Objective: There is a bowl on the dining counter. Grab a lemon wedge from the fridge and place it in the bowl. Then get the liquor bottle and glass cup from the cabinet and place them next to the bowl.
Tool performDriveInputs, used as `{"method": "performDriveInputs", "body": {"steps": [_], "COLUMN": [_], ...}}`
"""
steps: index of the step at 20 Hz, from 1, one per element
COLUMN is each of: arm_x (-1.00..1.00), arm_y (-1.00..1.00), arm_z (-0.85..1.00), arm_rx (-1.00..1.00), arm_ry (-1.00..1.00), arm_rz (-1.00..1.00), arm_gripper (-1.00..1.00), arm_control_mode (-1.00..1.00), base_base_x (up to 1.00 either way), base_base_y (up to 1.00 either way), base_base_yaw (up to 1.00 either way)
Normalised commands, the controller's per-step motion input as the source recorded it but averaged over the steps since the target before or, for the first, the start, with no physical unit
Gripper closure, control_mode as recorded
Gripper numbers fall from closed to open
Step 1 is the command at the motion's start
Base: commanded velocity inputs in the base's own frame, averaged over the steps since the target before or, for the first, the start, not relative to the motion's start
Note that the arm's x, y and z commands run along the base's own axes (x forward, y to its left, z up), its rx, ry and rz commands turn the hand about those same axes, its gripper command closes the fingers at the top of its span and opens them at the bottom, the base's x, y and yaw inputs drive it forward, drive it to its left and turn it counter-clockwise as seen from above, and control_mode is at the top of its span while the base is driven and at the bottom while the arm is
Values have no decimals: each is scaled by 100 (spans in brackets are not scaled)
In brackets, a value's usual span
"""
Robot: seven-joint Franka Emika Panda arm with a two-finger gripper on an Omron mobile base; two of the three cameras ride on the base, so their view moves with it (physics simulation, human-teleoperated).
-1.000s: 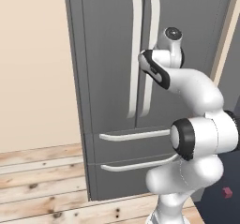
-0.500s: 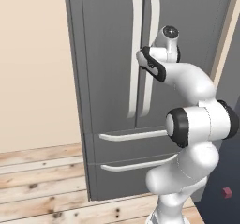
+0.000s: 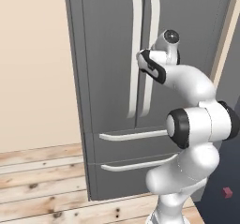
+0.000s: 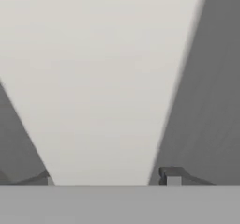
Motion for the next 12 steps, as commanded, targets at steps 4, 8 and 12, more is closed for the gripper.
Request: {"method": "performDriveInputs", "body": {"steps": [4, 8, 12], "arm_x": [2, -17, -90], "arm_y": [1, -16, -59], "arm_z": [-9, -2, 4], "arm_rx": [-1, 0, 0], "arm_ry": [8, 10, 4], "arm_rz": [-6, -11, -14], "arm_gripper": [100, 100, 100], "arm_control_mode": [-100, -100, -100], "base_base_x": [0, 0, 0], "base_base_y": [0, 0, 0], "base_base_yaw": [0, 0, 0]}}
